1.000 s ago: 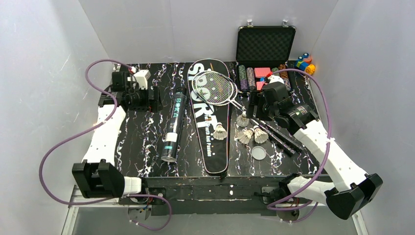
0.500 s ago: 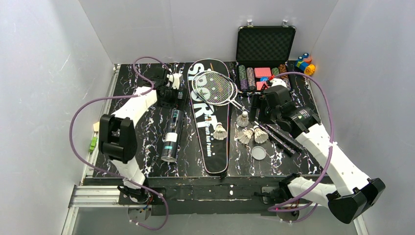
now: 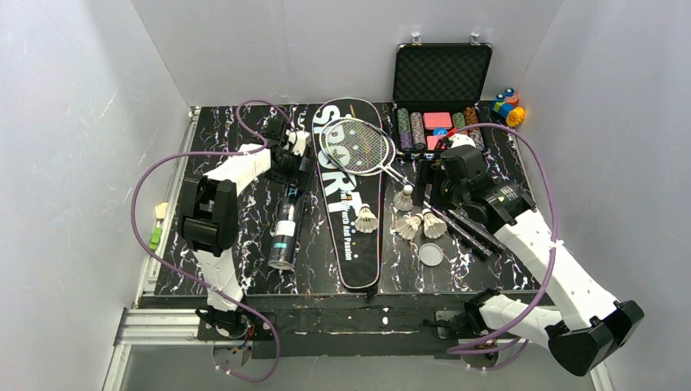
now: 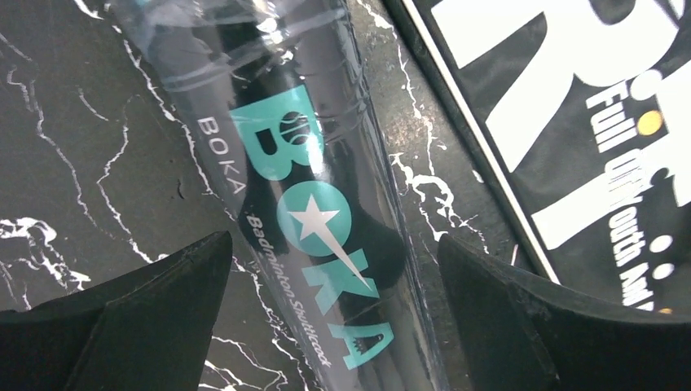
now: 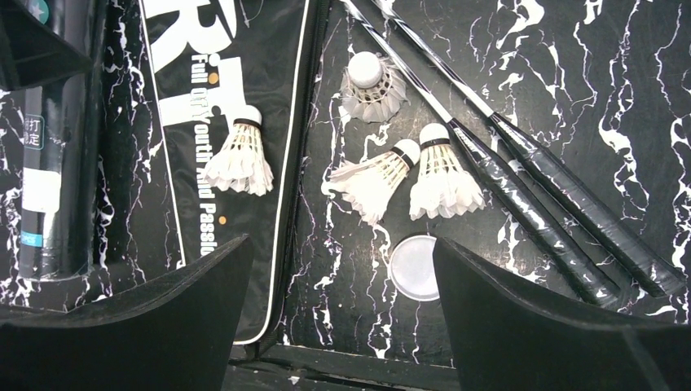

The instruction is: Pack up the badminton gear

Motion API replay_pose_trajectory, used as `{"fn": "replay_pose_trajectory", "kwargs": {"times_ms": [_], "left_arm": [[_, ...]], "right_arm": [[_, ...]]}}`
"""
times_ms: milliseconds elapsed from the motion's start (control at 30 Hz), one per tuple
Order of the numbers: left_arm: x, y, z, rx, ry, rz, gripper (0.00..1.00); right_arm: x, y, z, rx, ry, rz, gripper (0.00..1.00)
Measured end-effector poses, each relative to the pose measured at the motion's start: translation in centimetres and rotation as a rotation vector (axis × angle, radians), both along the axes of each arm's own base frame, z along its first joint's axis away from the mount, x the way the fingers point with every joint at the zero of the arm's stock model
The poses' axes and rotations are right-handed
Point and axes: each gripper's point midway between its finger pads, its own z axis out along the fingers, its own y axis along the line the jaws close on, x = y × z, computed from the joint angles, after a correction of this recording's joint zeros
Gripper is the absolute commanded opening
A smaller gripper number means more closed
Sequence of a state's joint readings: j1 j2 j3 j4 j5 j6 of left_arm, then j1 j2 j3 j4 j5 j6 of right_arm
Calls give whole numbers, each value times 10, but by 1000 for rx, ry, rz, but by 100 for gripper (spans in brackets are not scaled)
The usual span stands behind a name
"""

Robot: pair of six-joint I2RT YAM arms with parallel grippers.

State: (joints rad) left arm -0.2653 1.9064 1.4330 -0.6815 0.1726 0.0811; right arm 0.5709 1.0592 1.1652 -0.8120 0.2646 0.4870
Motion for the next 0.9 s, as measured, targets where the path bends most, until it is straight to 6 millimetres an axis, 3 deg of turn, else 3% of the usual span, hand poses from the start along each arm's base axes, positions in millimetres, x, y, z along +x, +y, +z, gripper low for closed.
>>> {"fn": "replay_pose_trajectory", "kwargs": {"times_ms": [233,433,533,600,700,800,900], "left_arm": [[-33,6,-37,50,70,-96,70],[-47,12,-28,77,46,-174,48],[-50,12,-20,88,30,-225,33],[-57,13,-11,92,29,-271,29],[-72,13,7,86,33,-341,29],[-88,12,31,60,23,-409,35],[-109,8,63,12,-36,-491,35]], "right_arm": [[0,7,-2,18,12,23,90],[2,15,-13,34,29,46,90],[-1,19,-27,38,64,66,90],[-5,24,-38,46,97,90,90],[-10,32,-50,65,137,126,90],[-16,39,-62,80,162,164,90],[-25,49,-75,78,173,220,90]]}}
